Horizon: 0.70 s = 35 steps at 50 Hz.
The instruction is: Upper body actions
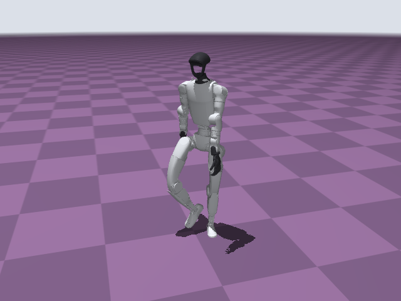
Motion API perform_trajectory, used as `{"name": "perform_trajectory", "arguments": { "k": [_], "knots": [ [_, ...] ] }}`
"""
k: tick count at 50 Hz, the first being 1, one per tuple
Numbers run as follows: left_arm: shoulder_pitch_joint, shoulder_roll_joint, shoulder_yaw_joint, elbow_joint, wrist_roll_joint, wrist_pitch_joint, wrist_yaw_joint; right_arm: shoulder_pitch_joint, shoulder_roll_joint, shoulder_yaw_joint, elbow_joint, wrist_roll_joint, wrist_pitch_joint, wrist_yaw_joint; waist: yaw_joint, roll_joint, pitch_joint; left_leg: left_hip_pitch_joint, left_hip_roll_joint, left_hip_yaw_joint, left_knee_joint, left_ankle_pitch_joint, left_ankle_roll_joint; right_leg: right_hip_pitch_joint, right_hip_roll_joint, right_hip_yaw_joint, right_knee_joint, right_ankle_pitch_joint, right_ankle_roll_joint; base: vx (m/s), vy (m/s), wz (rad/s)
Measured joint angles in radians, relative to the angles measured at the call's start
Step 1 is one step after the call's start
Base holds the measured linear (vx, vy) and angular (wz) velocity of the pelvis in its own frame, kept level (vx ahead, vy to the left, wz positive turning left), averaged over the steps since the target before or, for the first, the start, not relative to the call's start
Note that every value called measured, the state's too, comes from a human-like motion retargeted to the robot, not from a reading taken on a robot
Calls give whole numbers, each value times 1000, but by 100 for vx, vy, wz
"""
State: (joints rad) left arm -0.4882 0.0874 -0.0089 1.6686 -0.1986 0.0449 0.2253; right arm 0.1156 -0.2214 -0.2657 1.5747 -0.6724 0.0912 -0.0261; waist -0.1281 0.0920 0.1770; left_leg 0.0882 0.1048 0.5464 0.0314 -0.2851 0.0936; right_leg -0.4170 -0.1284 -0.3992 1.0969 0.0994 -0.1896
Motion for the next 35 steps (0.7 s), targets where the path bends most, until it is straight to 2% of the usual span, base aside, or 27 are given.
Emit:
{"name": "perform_trajectory", "arguments": {
  "k": [4, 8, 13, 16, 17, 18, 20, 22, 25, 27, 30, 33, 35],
  "knots": [
    [-94, 4, 1, -33, 6, -21, 62, 45, -29, -34, 52, 66, 18, -35, -40, 12, 11, -12, 23, -25, 14, 1, 2, -75, 62, 43, 76, 8, 44, -4, -1, 12],
    [-128, -15, 23, -44, -21, -47, 60, 78, -35, -37, 92, 129, 28, -91, -36, 15, -16, -14, 24, -20, 13, -1, 0, -35, 76, 53, -20, 18, 59, 6, -4, -12],
    [-89, -38, 8, -34, -22, -54, 49, 77, -9, -30, 91, 144, 30, -74, -6, 2, -59, 2, -8, 0, 0, -6, -6, 151, 122, 121, -360, 64, 89, 13, -4, -19],
    [-25, -51, -26, -13, -11, -42, 18, 49, 16, -17, 56, 124, 30, -27, -3, -32, -84, 12, -65, -16, -2, -13, -5, 319, 143, 175, -660, 110, 152, 18, -7, 18],
    [0, -53, -39, -2, -9, -36, 0, 36, 24, -10, 39, 111, 30, -6, -4, -47, -94, 14, -88, -23, -2, -16, -5, 374, 139, 179, -755, 77, 176, 18, -11, 28],
    [28, -53, -49, 13, -4, -31, -21, 22, 32, -1, 20, 94, 29, 17, -2, -59, -105, 16, -107, -27, -2, -19, -7, 423, 140, 178, -829, -19, 183, 19, -7, 11],
    [94, -56, -61, 31, 15, -9, -55, -5, 48, 21, -22, 51, 21, 67, 16, -91, -133, 25, -150, -22, -6, -27, -15, 472, 130, 171, -959, -144, 165, 24, -6, -28],
    [176, -57, -80, 31, 46, 34, -89, -30, 64, 45, -68, -13, 16, 128, 68, -113, -170, 31, -173, 9, -18, -30, -28, 482, 122, 206, -1051, -117, 159, 28, -11, -79],
    [267, -67, -124, 31, 103, 85, -116, -78, 85, 55, -135, -101, -6, 172, 148, -110, -220, 0, -162, 54, -22, -30, -44, 474, 103, 178, -1120, -68, 203, 11, -12, -58],
    [315, -75, -130, 31, 130, 70, -112, -96, 92, 73, -177, -136, -40, 157, 150, -114, -229, -9, -161, 43, -20, -25, -49, 447, 121, 212, -1102, -77, 164, 15, -8, 1],
    [349, -77, -123, 31, 142, 39, -129, -111, 100, 101, -231, -165, -75, 133, 103, -101, -208, -6, -153, 27, -23, -10, -48, 437, 124, 212, -1069, -93, 156, 5, -3, 50],
    [329, -68, -83, 31, 151, 51, -133, -124, 100, 109, -227, -140, -88, 120, 48, -91, -161, 4, -140, 6, -21, 0, -50, 466, 131, 172, -1074, -102, 151, -12, -8, 64],
    [313, -60, -50, 31, 154, 60, -128, -114, 94, 108, -193, -124, -79, 121, 30, -89, -152, -1, -132, -10, -17, 5, -54, 472, 131, 151, -1081, -103, 150, -7, -10, 51]
  ]
}}
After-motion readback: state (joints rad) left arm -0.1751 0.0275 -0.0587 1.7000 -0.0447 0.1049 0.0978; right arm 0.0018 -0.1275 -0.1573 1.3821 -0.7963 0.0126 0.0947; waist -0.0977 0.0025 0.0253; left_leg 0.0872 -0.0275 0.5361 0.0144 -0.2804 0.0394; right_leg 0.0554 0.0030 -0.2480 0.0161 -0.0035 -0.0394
